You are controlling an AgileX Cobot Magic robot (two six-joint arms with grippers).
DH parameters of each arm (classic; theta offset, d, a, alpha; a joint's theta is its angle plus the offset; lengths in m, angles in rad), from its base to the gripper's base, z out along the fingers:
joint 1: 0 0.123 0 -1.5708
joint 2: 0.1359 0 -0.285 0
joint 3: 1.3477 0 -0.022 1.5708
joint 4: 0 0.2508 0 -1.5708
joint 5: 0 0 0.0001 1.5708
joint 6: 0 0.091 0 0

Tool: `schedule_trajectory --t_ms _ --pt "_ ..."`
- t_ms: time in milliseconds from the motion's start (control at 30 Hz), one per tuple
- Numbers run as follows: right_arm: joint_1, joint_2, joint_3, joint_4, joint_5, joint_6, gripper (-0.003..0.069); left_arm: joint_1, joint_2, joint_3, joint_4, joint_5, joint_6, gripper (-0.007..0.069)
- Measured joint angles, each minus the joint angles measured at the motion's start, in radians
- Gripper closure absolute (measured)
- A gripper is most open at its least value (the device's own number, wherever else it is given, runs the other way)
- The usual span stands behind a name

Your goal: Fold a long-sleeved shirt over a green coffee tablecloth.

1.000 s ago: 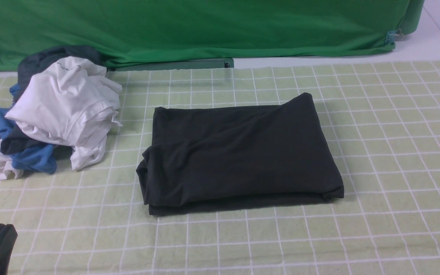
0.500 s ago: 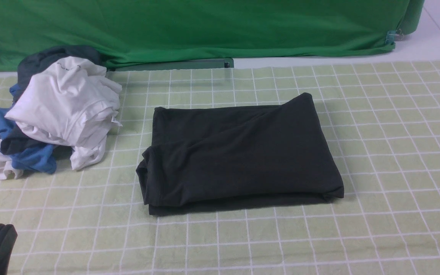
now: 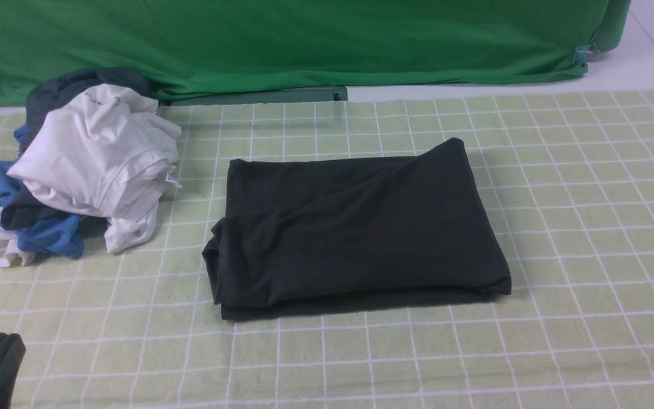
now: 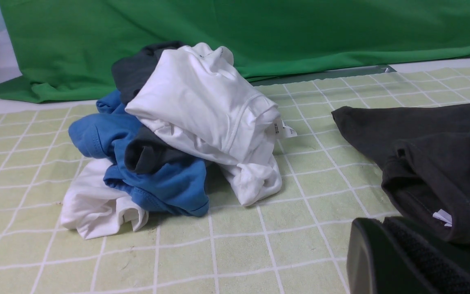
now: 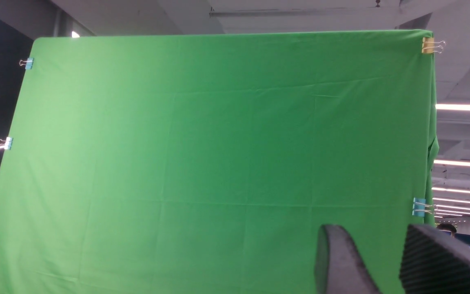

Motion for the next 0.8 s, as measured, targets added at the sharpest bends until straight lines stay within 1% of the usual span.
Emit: schedule_trajectory --t_ms 100,167,233,300,367,400,433,467,500,600,800 --pt "0.000 0.000 0.000 0.000 0.004 -0.014 0.0421 0.000 0.000 0.000 0.000 0.000 0.000 0.0611" --pt "-0.003 -0.002 0.000 0.000 0.045 -0.052 0.0421 0.000 0.000 0.000 0.000 0.000 0.000 0.0611" --pt "-0.017 -0.003 0.000 0.000 0.110 -0.101 0.0421 0.000 0.000 0.000 0.000 0.000 0.000 0.0611" --pt "-0.063 -0.003 0.000 0.000 0.224 -0.159 0.0421 0.000 0.000 0.000 0.000 0.000 0.000 0.0611" --pt "-0.096 -0.003 0.000 0.000 0.309 -0.182 0.0421 0.000 0.000 0.000 0.000 0.000 0.000 0.0611" --pt "-0.125 -0.003 0.004 0.000 0.387 -0.193 0.0421 0.000 0.000 0.000 0.001 0.000 0.000 0.0611" --pt "-0.130 -0.003 0.004 0.000 0.387 -0.195 0.0421 0.000 0.000 0.000 0.001 0.000 0.000 0.0611" --pt "-0.165 -0.003 0.024 0.000 0.443 -0.202 0.0421 0.000 0.000 0.000 0.001 0.000 -0.001 0.0611" --pt "-0.174 -0.003 0.028 0.000 0.446 -0.205 0.0421 0.000 0.000 0.000 0.001 0.000 -0.001 0.0611" --pt "-0.242 -0.002 0.121 0.000 0.464 -0.208 0.0421 0.000 0.000 0.000 0.001 0.000 -0.001 0.0611" --pt "-0.304 -0.025 0.290 0.000 0.442 -0.176 0.0421 0.000 0.000 0.000 0.001 0.000 -0.001 0.0611"
